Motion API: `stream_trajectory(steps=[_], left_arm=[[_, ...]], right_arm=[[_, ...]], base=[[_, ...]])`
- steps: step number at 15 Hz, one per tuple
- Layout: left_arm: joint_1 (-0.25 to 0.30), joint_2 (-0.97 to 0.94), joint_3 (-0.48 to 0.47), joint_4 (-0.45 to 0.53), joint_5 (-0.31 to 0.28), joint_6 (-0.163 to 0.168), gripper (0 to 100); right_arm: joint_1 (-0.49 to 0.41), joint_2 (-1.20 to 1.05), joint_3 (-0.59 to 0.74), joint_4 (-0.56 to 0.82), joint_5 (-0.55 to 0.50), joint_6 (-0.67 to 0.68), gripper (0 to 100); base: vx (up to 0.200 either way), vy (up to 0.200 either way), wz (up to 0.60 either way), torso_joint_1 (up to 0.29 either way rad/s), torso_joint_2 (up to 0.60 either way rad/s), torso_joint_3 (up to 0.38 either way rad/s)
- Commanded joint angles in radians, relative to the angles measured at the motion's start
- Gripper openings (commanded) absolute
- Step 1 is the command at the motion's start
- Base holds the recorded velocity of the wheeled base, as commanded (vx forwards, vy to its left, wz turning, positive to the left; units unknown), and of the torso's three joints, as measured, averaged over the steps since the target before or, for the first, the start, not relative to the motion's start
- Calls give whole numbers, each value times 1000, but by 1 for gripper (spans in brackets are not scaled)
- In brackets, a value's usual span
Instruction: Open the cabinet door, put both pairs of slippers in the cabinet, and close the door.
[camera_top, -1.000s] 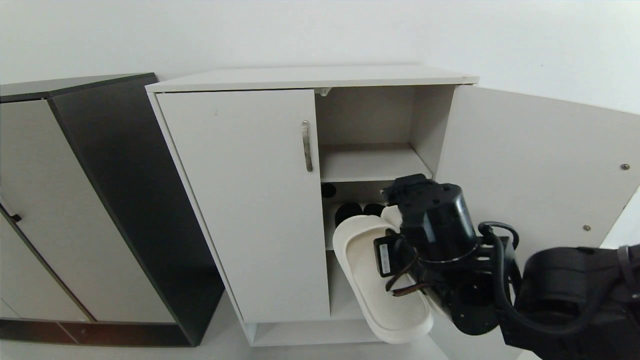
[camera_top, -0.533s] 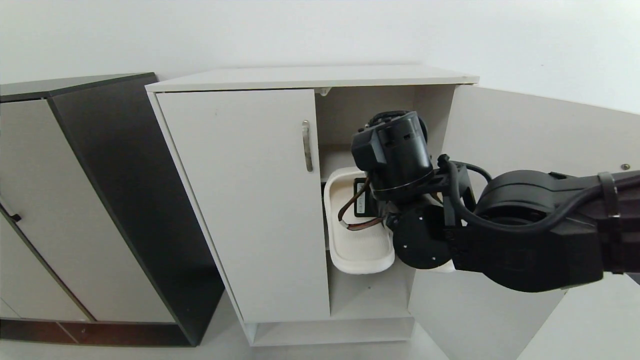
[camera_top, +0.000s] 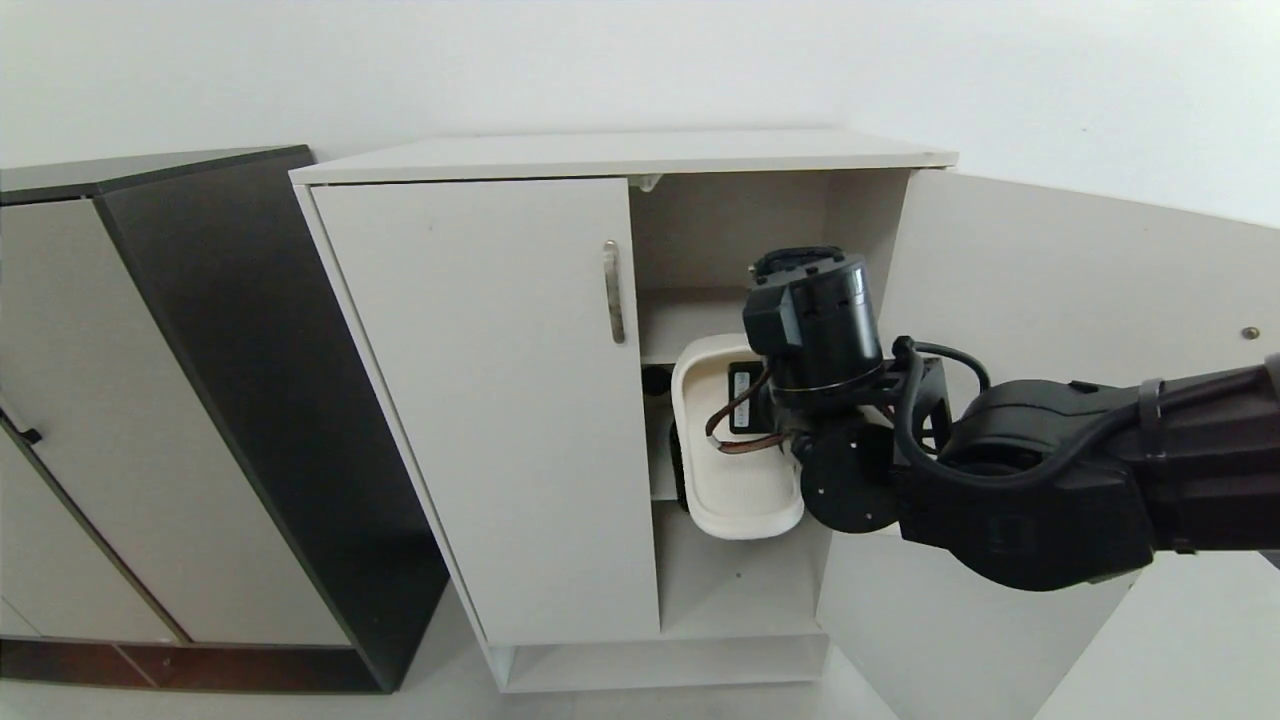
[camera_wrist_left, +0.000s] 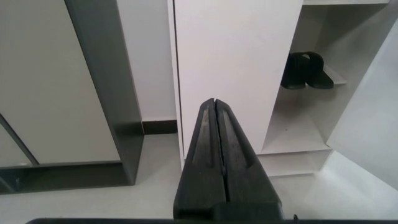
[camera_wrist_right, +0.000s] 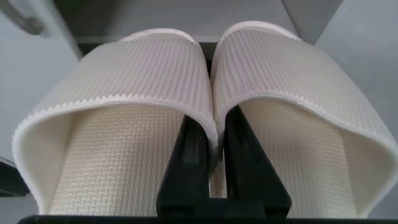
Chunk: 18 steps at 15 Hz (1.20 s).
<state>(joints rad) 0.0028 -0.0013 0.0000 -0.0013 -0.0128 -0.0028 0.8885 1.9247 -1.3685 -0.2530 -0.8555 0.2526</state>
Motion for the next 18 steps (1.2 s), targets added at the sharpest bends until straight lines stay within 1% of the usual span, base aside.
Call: stream_trajectory(steps=[1,14,18], left_arm=[[0,1,0,0,-1,1,0],[0,1,0,0,0,1,0],[0,1,0,0,0,3,0]], right_arm=[[-8,-13,37,-35,29,-22,0],[-8,-9,34,-49,32,-44,0],[-8,-1,28,-55,33,-55,0]], base=[[200,0,0,2,2,2],[200,0,0,3,4,3],[0,0,0,0,0,0]])
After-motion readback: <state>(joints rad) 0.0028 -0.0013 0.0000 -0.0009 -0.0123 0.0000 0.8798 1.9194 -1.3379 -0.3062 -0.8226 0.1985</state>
